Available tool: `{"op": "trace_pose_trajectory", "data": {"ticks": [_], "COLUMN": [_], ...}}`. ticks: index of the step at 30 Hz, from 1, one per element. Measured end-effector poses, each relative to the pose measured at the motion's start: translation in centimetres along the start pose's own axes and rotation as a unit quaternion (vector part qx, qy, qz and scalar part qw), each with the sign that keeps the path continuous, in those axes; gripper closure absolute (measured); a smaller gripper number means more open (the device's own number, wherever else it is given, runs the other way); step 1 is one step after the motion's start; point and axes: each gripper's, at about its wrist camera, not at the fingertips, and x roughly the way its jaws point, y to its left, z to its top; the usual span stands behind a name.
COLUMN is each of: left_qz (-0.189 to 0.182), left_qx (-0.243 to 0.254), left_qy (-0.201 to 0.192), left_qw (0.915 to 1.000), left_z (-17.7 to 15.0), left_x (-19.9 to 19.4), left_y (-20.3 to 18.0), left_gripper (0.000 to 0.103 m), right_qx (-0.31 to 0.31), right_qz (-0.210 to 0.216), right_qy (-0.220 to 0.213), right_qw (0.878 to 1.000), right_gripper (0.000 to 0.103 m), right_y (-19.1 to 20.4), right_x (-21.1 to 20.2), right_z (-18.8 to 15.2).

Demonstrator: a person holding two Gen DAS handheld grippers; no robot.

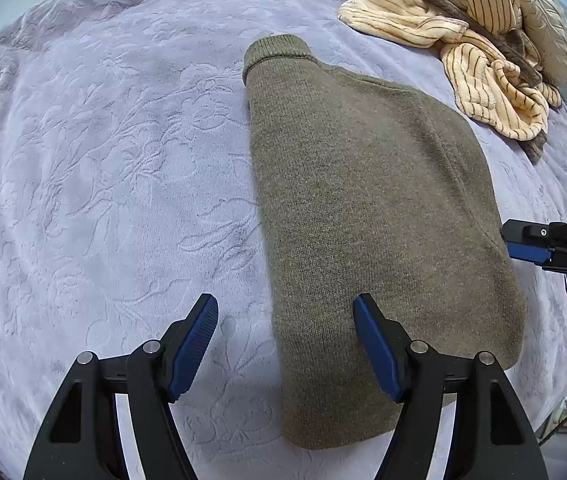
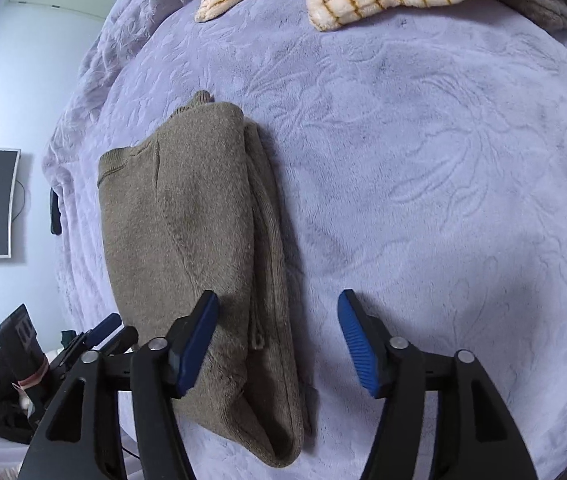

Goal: Fold small clothes

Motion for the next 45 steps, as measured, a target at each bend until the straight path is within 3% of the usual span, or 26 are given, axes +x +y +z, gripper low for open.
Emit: {"op": "trace_pose_trajectory", "data": {"ticks": [10,14,17,21,24,31,34,39,45], "left_qz": [-0.021,-0.086,-0.114,-0.14,-0.167,-0.171,-0.173,-0.169,-0.19], "left_qx": [-0.014,-0.046,-0.056,-0.034,-0.007,0.018,0.017,0.036,0.052], "left_qy": [0.012,0.029,0.034,0.032,0.055,0.074,0.075,0.058,0.089], "left_qw": [0.9996,0.9948,0.9913,0.989,0.9844,0.9824,0.982,0.9832,0.9764], "left_z": [0.2,0.2,-0.1,-0.7,-1.0,-1.4,-1.4,-1.5,-1.6], "left_x": [0.3,0.5,0.4,-0.1,0.3,1.5,1.5,0.5,2.0], "left_y": [0.6,2.0,2.8,3.1,2.8,1.2,1.2,1.2,1.0], "left_gripper": [0.031,0.031,0.031,0.031,0.031,0.031,0.031,0.031,0.031], "right_qx": [0.002,0.006,0.012,0.015,0.012,0.014,0.001,-0.02,-0.03], "right_qz": [0.011,0.015,0.02,0.033,0.051,0.067,0.073,0.085,0.086], "right_qy": [0.009,0.011,0.01,0.012,0.007,0.003,0.012,0.026,0.04], "right_qw": [1.0,1.0,1.0,0.999,0.999,0.998,0.997,0.996,0.995], "right_gripper": [0.025,0.023,0.023,0.023,0.022,0.021,0.016,0.014,0.014], "right_y": [-0.2,-0.3,-0.6,-0.8,-0.9,-0.6,-0.1,0.8,1.6], "right_x": [0.8,0.9,1.0,0.9,0.9,1.6,2.4,3.4,4.4], "right_z": [0.0,-0.2,-0.3,-0.3,0.2,1.9,2.3,3.0,3.6]}}
